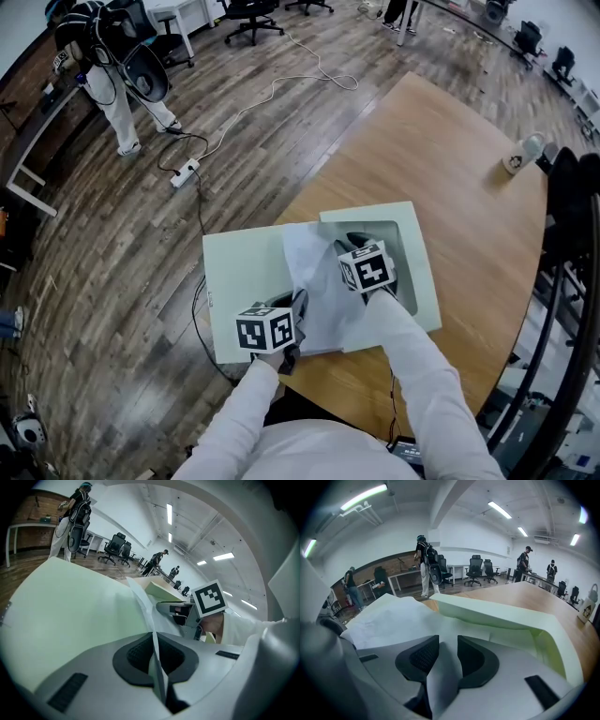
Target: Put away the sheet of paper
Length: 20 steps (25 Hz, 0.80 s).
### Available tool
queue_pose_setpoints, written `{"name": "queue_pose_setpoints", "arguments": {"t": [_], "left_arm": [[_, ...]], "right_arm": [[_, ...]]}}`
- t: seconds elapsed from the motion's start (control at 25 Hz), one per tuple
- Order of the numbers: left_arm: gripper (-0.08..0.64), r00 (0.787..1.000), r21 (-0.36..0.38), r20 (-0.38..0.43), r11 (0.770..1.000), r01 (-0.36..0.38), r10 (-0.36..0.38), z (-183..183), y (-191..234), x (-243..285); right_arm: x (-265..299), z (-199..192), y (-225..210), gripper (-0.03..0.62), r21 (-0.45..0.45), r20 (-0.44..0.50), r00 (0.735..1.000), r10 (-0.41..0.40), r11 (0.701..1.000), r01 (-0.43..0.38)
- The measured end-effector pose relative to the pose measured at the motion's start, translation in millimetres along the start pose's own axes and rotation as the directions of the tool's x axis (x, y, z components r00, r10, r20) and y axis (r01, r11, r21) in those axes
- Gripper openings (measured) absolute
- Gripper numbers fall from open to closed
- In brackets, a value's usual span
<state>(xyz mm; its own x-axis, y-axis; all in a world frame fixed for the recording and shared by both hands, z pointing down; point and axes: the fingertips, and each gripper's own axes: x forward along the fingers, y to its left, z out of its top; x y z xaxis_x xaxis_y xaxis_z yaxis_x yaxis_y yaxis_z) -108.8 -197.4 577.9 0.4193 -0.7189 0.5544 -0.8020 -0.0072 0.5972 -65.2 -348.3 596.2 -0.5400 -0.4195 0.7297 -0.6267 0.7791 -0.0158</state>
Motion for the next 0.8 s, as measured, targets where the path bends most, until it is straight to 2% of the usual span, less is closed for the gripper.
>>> {"name": "queue_pose_setpoints", "arguments": {"t": [0.16,0.36,0.6,0.8], "left_arm": [[0.017,1.000,-0.016,0.005,1.000,0.008,-0.008,2,-2,0],[0.017,1.000,-0.045,0.019,0.999,0.022,-0.022,6,-11,1],[0.017,1.000,-0.028,0.017,0.999,0.020,-0.019,7,-22,5],[0.017,1.000,0.011,0.008,1.000,0.010,-0.010,3,-34,17]], "right_arm": [[-12,4,-1,0.131,0.034,0.038,0.999,0.003,0.999,-0.005],[-56,23,2,0.130,0.064,0.158,0.987,0.001,0.998,-0.012],[-112,42,9,0.130,0.077,0.256,0.967,0.011,0.997,-0.032],[-148,34,6,0.130,0.086,0.305,0.952,-0.011,0.996,-0.016]]}}
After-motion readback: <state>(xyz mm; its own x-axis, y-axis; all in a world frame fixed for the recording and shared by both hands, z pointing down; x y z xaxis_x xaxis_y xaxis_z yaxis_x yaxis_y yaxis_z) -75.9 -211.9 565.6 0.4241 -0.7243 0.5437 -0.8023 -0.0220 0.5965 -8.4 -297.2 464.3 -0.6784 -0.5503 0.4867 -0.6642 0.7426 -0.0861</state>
